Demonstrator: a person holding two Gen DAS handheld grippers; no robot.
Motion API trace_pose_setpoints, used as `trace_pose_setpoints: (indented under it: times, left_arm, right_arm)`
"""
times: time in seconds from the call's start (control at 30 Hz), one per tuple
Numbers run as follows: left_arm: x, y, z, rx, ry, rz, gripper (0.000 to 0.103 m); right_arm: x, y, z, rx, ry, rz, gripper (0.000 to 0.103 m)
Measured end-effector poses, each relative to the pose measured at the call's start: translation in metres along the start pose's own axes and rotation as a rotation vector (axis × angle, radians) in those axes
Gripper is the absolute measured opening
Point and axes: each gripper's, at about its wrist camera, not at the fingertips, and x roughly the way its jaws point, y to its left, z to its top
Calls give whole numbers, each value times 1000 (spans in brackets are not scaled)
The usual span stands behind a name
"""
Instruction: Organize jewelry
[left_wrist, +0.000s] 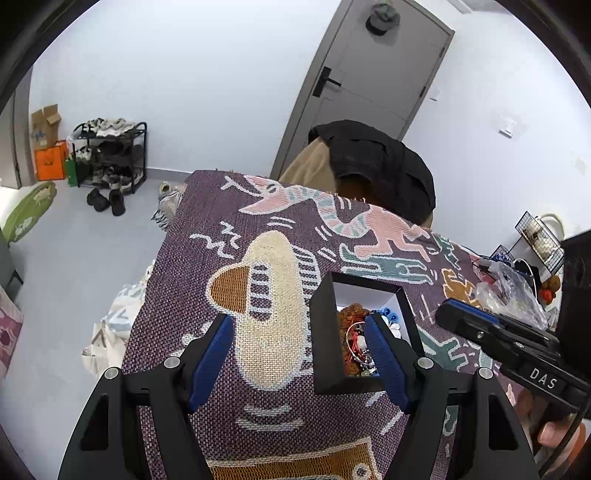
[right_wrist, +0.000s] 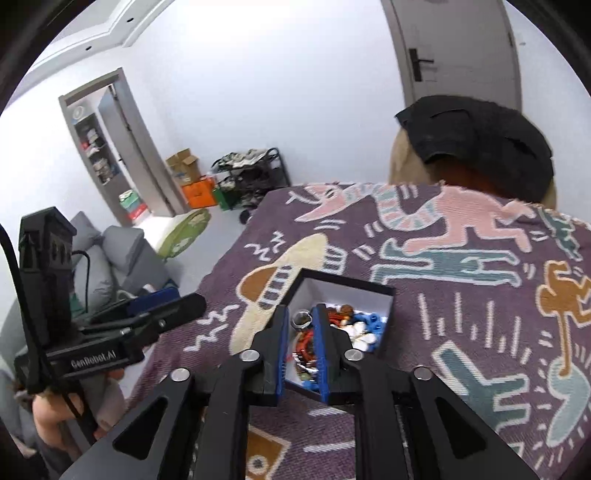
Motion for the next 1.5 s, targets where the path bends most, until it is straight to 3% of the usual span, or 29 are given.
trace_pose_setpoints:
  times: [0.07, 0.43, 0.77, 1.0, 1.13, 1.23, 1.5]
  left_arm:
    - [-2, 0, -1, -2, -5, -6, 74]
    - [-10, -15, -4, 2, -32, -38, 74]
    - [-29, -49, -6, 51, -70, -67, 74]
    - [-41, -83, -8, 107, -82, -67, 75]
    - [-55, -103, -8, 139, -112, -66, 91]
    - [-66, -115, -7, 163, -141, -68, 102]
    - [-100, -142, -9, 221, -197, -64, 103]
  right_arm:
    - [-4, -3, -1, 10, -23, -18, 51]
    - [-28, -27, -19, 87, -20, -52, 53]
    - [-74, -43, -44, 132, -62, -88, 62]
    - [-110, -65, -57, 193, -111, -109, 86]
    - [-128, -73, -63, 212, -140, -125, 89]
    - [-143, -77, -67, 224, -167, -137, 103]
    - [-175, -80, -77, 233, -198, -168, 103]
